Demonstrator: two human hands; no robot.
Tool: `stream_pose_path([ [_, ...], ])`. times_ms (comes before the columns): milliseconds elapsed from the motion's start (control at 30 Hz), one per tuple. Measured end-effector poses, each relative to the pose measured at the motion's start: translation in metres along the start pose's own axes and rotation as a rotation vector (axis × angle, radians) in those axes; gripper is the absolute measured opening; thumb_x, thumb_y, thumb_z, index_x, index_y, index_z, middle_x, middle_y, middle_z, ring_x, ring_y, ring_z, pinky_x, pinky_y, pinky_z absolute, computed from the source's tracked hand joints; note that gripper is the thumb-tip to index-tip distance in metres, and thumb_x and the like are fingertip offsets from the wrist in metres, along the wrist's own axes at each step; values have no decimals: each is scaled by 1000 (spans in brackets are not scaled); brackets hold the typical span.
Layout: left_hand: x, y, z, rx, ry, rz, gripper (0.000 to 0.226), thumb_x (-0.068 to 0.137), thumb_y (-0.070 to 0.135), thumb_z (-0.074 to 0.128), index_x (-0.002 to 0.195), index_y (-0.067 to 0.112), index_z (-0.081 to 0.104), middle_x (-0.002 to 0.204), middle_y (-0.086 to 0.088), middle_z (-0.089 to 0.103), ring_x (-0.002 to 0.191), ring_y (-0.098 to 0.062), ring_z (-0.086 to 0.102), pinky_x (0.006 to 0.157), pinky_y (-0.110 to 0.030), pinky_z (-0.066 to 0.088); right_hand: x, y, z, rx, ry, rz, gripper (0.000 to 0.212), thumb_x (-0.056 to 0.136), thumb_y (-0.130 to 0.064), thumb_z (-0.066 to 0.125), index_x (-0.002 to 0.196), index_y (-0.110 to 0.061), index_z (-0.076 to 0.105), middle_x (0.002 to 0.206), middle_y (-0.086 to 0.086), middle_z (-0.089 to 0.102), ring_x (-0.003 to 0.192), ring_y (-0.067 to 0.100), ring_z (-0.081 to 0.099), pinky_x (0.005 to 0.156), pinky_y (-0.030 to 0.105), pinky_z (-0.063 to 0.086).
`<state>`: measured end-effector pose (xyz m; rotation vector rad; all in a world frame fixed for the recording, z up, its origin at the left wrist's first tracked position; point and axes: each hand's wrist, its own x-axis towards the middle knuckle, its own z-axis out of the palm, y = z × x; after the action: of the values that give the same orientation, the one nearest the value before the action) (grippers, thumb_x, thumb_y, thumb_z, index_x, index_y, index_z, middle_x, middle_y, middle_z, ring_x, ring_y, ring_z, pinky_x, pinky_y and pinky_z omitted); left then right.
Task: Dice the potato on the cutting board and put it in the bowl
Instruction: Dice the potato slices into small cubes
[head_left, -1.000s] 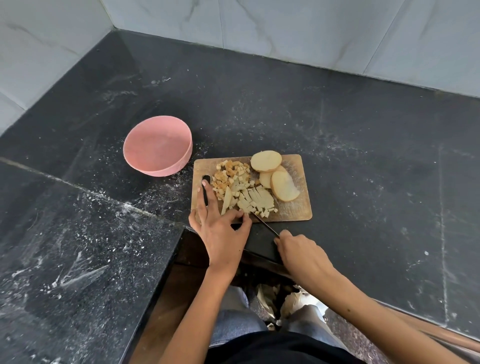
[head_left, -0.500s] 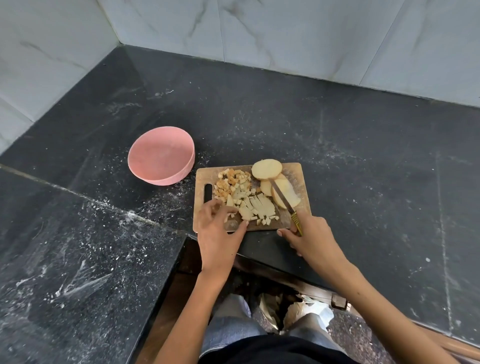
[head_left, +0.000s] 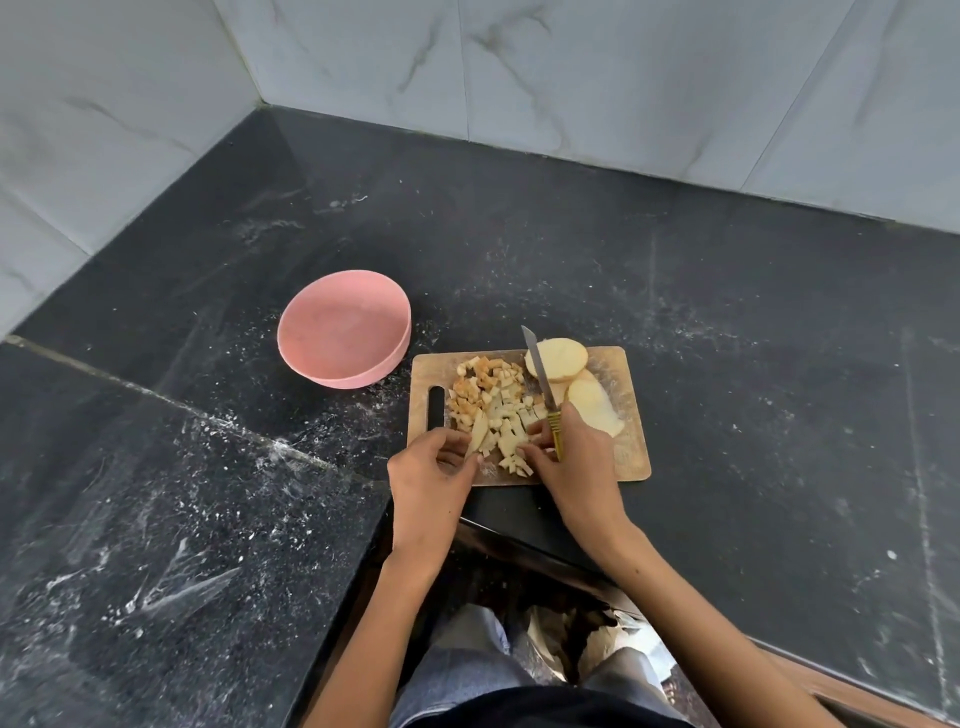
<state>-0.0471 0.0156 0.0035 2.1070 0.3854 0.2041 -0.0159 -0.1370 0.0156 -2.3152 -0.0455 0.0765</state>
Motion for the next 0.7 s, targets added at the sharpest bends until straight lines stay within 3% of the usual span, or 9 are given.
stream_pose_path([
  [67,2,0,-2,-7,13,7,20,75,7,80,90,16,73,80,11,69,70,1,63,69,-13,51,5,-3,-1,-2,-10,-63,24,86,-13,68,86,-21,45,100,-5,70,90,8,65,67,6,39],
  [133,4,1,-5,-13,24,20,17,77,9,79,91,17,74,81,12,70,73,2,64,71,-14,51,6,-1,-8,5,10,-81,16,88,-13,66,87,-18,51,103,-6,71,92,8,65,65,4,39],
  [233,7,2,-8,-17,24,40,15,79,11,78,92,16,75,82,14,70,74,3,64,70,-9,48,0,10,-22,38,33,-1,33,81,-18,75,71,-20,44,89,-9,69,82,4,63,64,15,46],
  [333,8,2,-8,-16,28,47,15,78,8,77,91,15,76,81,16,69,73,4,64,68,-5,45,-11,16,-24,61,-42,76,38,72,-22,82,70,-19,44,76,-7,65,71,5,63,62,26,52],
  [500,9,1,-3,-9,33,69,16,77,6,78,90,15,76,83,10,71,72,1,64,70,-15,52,-12,7,-2,34,-68,80,37,70,-23,84,79,-17,48,75,-8,61,64,1,59,60,23,53],
  [700,9,9,-6,-73,60,30,15,76,6,78,87,16,75,77,10,69,67,-1,63,62,-9,47,-1,-7,10,-42,18,4,28,80,-22,76,85,-16,48,78,-7,60,67,8,59,63,33,54],
])
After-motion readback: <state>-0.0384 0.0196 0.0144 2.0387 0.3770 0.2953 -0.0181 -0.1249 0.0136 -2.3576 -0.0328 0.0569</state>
